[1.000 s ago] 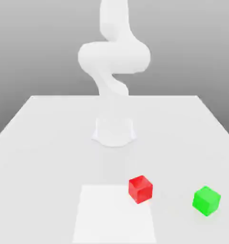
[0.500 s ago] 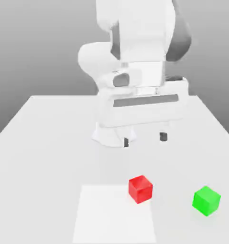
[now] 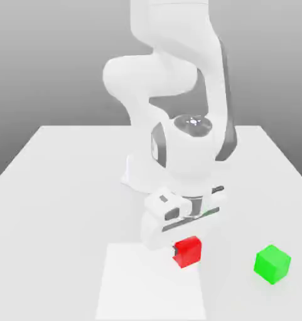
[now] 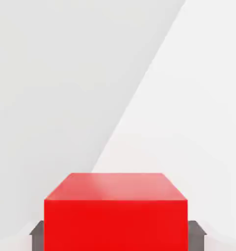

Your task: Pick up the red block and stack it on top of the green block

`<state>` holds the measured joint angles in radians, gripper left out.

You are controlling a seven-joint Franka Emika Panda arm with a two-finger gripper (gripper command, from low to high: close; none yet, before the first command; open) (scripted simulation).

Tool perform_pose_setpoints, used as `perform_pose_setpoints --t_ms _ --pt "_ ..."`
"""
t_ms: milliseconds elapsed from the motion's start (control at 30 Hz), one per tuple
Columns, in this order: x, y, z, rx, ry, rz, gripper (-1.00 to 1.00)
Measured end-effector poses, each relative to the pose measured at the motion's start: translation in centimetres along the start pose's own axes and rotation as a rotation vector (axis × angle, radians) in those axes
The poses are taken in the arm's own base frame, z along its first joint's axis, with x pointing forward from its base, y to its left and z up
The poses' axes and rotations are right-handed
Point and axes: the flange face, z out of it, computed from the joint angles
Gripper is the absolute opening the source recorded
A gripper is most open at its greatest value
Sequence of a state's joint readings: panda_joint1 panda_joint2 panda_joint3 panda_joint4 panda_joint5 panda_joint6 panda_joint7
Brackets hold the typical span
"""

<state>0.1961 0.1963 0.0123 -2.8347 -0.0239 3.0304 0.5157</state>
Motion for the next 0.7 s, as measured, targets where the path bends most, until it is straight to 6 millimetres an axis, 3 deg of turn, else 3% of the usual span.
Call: perform_pose_setpoints --t_ms 100,300,500,600,700 --pt "0.0 0.0 -0.5 0.0 0.0 -0.001 -1.0" --pt "0.0 0.0 -5.5 0.0 0.0 -0.002 -1.0" --pt "-0.6 -10.9 -8.3 -0.004 0.002 -0.325 -1.0" --pt "-2.5 -17.2 -9.5 -0.001 0.0 -0.505 -1.0" --pt "-2.2 -18.4 -7.0 0.0 0.0 -0.531 -1.0"
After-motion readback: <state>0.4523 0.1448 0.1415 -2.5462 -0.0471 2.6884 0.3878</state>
